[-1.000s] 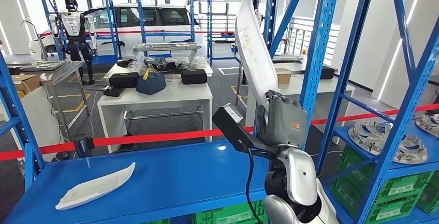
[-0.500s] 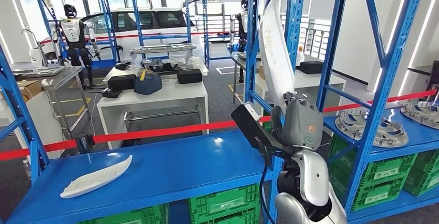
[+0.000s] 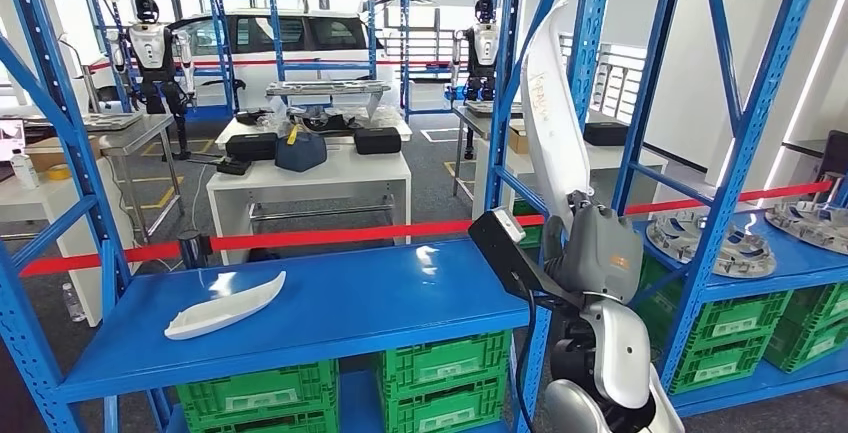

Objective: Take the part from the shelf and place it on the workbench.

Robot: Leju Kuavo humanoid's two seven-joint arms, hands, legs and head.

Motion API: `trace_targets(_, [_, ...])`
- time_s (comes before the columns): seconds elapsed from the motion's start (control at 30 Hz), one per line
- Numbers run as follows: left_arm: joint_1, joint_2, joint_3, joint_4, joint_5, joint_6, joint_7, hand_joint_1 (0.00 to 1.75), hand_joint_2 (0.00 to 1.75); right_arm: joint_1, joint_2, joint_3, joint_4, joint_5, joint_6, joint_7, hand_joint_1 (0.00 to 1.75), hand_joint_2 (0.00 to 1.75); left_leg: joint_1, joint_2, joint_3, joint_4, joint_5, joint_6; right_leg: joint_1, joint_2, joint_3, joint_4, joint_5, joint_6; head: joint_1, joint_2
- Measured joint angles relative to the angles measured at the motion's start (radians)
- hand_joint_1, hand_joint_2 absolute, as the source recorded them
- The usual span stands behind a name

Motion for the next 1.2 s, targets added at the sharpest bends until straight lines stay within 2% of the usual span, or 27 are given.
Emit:
trace_targets(0.03, [0.000, 0.000, 0.000, 0.000, 0.002, 0.000, -0.001, 0.00, 1.75, 0.002, 0.000, -0.001, 0.001, 0.001, 0.001, 0.000, 1.68, 1.75, 0.000, 0.000, -0.015, 0.003, 0.010, -0.002, 0.000, 0.000, 0.031, -0.020, 0.024, -0.003, 0.000, 0.000])
trace_targets(0.07, [0.000, 0.000, 0.000, 0.000, 0.003, 0.001, -0.003, 0.00, 1.75, 0.003, 0.000, -0.001, 0.001, 0.002, 0.001, 0.000, 1.68, 1.75, 0.000, 0.000, -0.029, 0.007, 0.018, -0.004, 0.001, 0.000, 0.078, -0.071, 0.049, -0.007, 0.000, 0.000])
trace_targets(0.1, [0.000, -0.001, 0.000, 0.000, 0.004, 0.001, -0.004, 0.00, 1.75, 0.002, 0.000, -0.003, 0.001, 0.003, 0.001, 0.000, 1.68, 1.75, 0.000, 0.000, -0.040, 0.011, 0.026, -0.007, 0.003, 0.000, 0.132, -0.143, 0.054, -0.013, 0.000, 0.000])
trace_targets(0.13, [0.000, -0.001, 0.000, 0.000, 0.004, 0.001, -0.006, 0.00, 1.75, 0.000, 0.000, -0.004, 0.001, 0.004, 0.002, 0.000, 1.68, 1.75, -0.001, -0.001, -0.049, 0.013, 0.034, -0.012, 0.006, 0.000, 0.181, -0.212, 0.050, -0.018, 0.000, 0.000])
trace_targets(0.2, [-0.001, -0.002, 0.000, 0.000, 0.005, 0.001, -0.008, 0.00, 1.75, -0.004, 0.000, -0.007, 0.001, 0.007, 0.003, 0.000, 1.68, 1.75, 0.000, -0.002, -0.055, 0.013, 0.050, -0.025, 0.013, 0.001, 0.225, -0.291, 0.028, -0.027, 0.000, 0.000])
trace_targets(0.27, [0.000, -0.002, 0.000, 0.000, 0.008, 0.001, -0.009, 0.00, 1.75, -0.006, 0.000, -0.011, 0.001, 0.010, 0.005, 0.000, 1.68, 1.75, 0.001, -0.002, -0.057, 0.008, 0.063, -0.039, 0.013, 0.000, 0.219, -0.301, 0.040, -0.036, 0.001, 0.000])
trace_targets(0.3, [0.001, -0.002, 0.000, 0.000, 0.010, 0.001, -0.009, 0.00, 1.75, -0.007, 0.000, -0.012, 0.001, 0.012, 0.006, 0.000, 1.68, 1.75, 0.001, -0.003, -0.062, 0.013, 0.055, -0.045, 0.011, -0.001, 0.214, -0.304, 0.051, -0.042, 0.000, 0.000])
trace_targets(0.37, [0.001, -0.002, 0.000, 0.000, 0.013, 0.001, -0.009, 0.00, 1.75, -0.008, 0.001, -0.012, 0.002, 0.016, 0.006, 0.000, 1.68, 1.75, 0.002, -0.004, -0.084, 0.074, -0.015, -0.055, 0.006, -0.004, 0.196, -0.310, 0.076, -0.054, 0.000, 0.000])
trace_targets(0.43, [0.000, -0.002, 0.000, 0.000, 0.014, 0.001, -0.010, 0.00, 1.75, -0.007, 0.001, -0.013, 0.002, 0.019, 0.006, 0.000, 1.68, 1.75, 0.003, -0.005, -0.114, 0.195, -0.109, -0.063, 0.006, -0.003, 0.167, -0.310, 0.099, -0.060, 0.000, 0.000])
trace_targets(0.47, [0.000, -0.001, 0.000, 0.000, 0.014, 0.001, -0.011, 0.00, 1.75, -0.006, 0.001, -0.013, 0.002, 0.020, 0.006, 0.000, 1.68, 1.75, 0.003, -0.005, -0.121, 0.251, -0.131, -0.066, 0.006, -0.003, 0.152, -0.310, 0.111, -0.059, 0.000, 0.000])
trace_targets(0.5, [0.000, -0.001, 0.000, 0.000, 0.014, 0.001, -0.012, 0.00, 1.75, -0.005, 0.001, -0.014, 0.002, 0.020, 0.005, 0.000, 1.68, 1.75, 0.003, -0.005, -0.118, 0.284, -0.130, -0.068, 0.006, -0.003, 0.136, -0.309, 0.123, -0.058, 0.000, 0.000])
trace_targets(0.53, [0.000, -0.001, 0.000, 0.000, 0.014, 0.001, -0.013, 0.00, 1.75, -0.003, 0.001, -0.014, 0.002, 0.021, 0.005, 0.000, 1.68, 1.75, 0.003, -0.004, -0.098, 0.283, -0.108, -0.068, 0.006, -0.003, 0.119, -0.308, 0.135, -0.056, 0.000, 0.000])
trace_targets(0.6, [-0.002, -0.002, 0.000, 0.000, 0.012, 0.001, -0.014, 0.00, 1.75, -0.001, 0.001, -0.016, 0.001, 0.021, 0.005, 0.000, 1.68, 1.75, 0.004, -0.005, -0.010, 0.184, -0.068, -0.065, 0.006, -0.003, 0.090, -0.303, 0.158, -0.049, 0.000, 0.000])
trace_targets(0.67, [-0.006, -0.002, 0.000, 0.000, 0.010, 0.001, -0.015, 0.00, 1.75, -0.002, 0.000, -0.020, -0.001, 0.023, 0.005, 0.000, 1.68, 1.75, 0.000, -0.008, 0.084, 0.048, -0.083, -0.053, 0.008, -0.004, 0.072, -0.297, 0.176, -0.039, 0.000, 0.000])
trace_targets(0.7, [-0.008, -0.002, 0.000, 0.000, 0.008, 0.001, -0.015, 0.00, 1.75, -0.002, 0.000, -0.022, -0.002, 0.024, 0.004, 0.000, 1.68, 1.75, -0.003, -0.009, 0.107, 0.009, -0.098, -0.045, 0.009, -0.005, 0.069, -0.297, 0.185, -0.033, 0.000, 0.000])
trace_targets(0.77, [-0.009, -0.002, 0.000, 0.000, 0.006, 0.001, -0.015, 0.00, 1.75, -0.001, -0.001, -0.023, -0.003, 0.027, 0.005, 0.000, 1.68, 1.75, -0.006, -0.009, 0.103, -0.005, -0.092, -0.026, 0.008, -0.006, 0.068, -0.304, 0.202, -0.020, 0.000, 0.000])
trace_targets(0.8, [-0.009, -0.003, 0.000, 0.000, 0.006, 0.001, -0.014, 0.00, 1.75, -0.001, -0.002, -0.023, -0.003, 0.028, 0.006, 0.000, 1.68, 1.75, -0.005, -0.006, 0.097, -0.007, -0.082, -0.016, 0.006, -0.004, 0.064, -0.300, 0.195, -0.014, 0.000, 0.000])
trace_targets(0.83, [-0.009, -0.003, 0.000, 0.000, 0.005, 0.001, -0.014, 0.00, 1.75, 0.000, -0.004, -0.024, -0.003, 0.029, 0.007, 0.000, 1.68, 1.75, -0.004, -0.003, 0.089, -0.009, -0.070, -0.007, 0.005, -0.003, 0.054, -0.283, 0.170, -0.008, 0.001, 0.000])
trace_targets(0.87, [-0.009, -0.003, 0.000, 0.000, 0.005, 0.001, -0.013, 0.00, 1.75, 0.000, -0.006, -0.024, -0.002, 0.029, 0.008, 0.000, 1.68, 1.75, -0.002, 0.000, 0.077, -0.011, -0.056, 0.000, 0.004, -0.001, 0.040, -0.246, 0.127, -0.003, 0.001, 0.000])
trace_targets(0.93, [-0.010, -0.002, 0.000, 0.000, 0.004, 0.001, -0.012, 0.00, 1.75, 0.001, -0.008, -0.024, -0.002, 0.029, 0.010, 0.000, 1.68, 1.75, -0.002, 0.002, 0.047, -0.009, -0.030, 0.007, 0.002, 0.001, 0.006, -0.121, 0.024, 0.004, 0.002, -0.001])
trace_targets(0.97, [-0.009, -0.002, 0.000, 0.000, 0.004, 0.001, -0.012, 0.00, 1.75, 0.003, -0.009, -0.024, -0.002, 0.029, 0.010, 0.000, 1.68, 1.75, -0.003, 0.003, 0.029, -0.008, -0.017, 0.007, 0.002, 0.001, -0.006, -0.057, -0.004, 0.006, 0.001, -0.001])
trace_targets(1.0, [-0.009, -0.002, 0.000, 0.000, 0.004, 0.001, -0.012, 0.00, 1.75, 0.006, -0.010, -0.024, -0.002, 0.029, 0.011, 0.000, 1.68, 1.75, -0.003, 0.003, 0.012, -0.006, -0.005, 0.006, 0.002, 0.001, -0.006, -0.015, -0.008, 0.007, 0.001, -0.001])
trace_targets(1.03, [-0.009, -0.003, 0.000, 0.000, 0.004, 0.001, -0.012, 0.00, 1.75, 0.009, -0.011, -0.024, -0.002, 0.029, 0.012, 0.000, 1.68, 1.75, -0.003, 0.003, -0.005, -0.003, 0.006, 0.005, 0.002, 0.001, 0.011, -0.004, 0.009, 0.006, 0.001, -0.001])
trace_targets(1.07, [-0.009, -0.003, 0.000, 0.000, 0.004, 0.001, -0.012, 0.00, 1.75, 0.009, -0.012, -0.025, -0.002, 0.029, 0.013, 0.000, 1.68, 1.75, -0.003, 0.003, -0.021, 0.001, 0.016, 0.003, 0.002, 0.001, 0.046, -0.032, 0.034, 0.004, 0.002, -0.001])
trace_targets(1.1, [-0.009, -0.003, 0.000, 0.000, 0.004, 0.000, -0.012, 0.00, 1.75, 0.009, -0.012, -0.025, -0.002, 0.029, 0.013, 0.000, 1.68, 1.75, -0.003, 0.003, -0.035, 0.005, 0.025, 0.000, 0.003, 0.001, 0.097, -0.091, 0.054, 0.000, 0.002, 0.000])
trace_targets(1.17, [-0.009, -0.004, 0.000, 0.000, 0.003, 0.000, -0.012, 0.00, 1.75, 0.007, -0.012, -0.026, -0.005, 0.028, 0.013, 0.000, 1.68, 1.75, -0.004, 0.002, -0.054, 0.010, 0.041, -0.009, 0.008, 0.001, 0.198, -0.231, 0.044, -0.011, 0.002, 0.000])
trace_targets(1.2, [-0.010, -0.004, 0.000, 0.000, 0.002, 0.000, -0.012, 0.00, 1.75, 0.006, -0.013, -0.027, -0.007, 0.028, 0.013, 0.000, 1.68, 1.75, -0.004, 0.002, -0.057, 0.011, 0.048, -0.015, 0.011, 0.002, 0.226, -0.277, 0.030, -0.017, 0.002, -0.001])
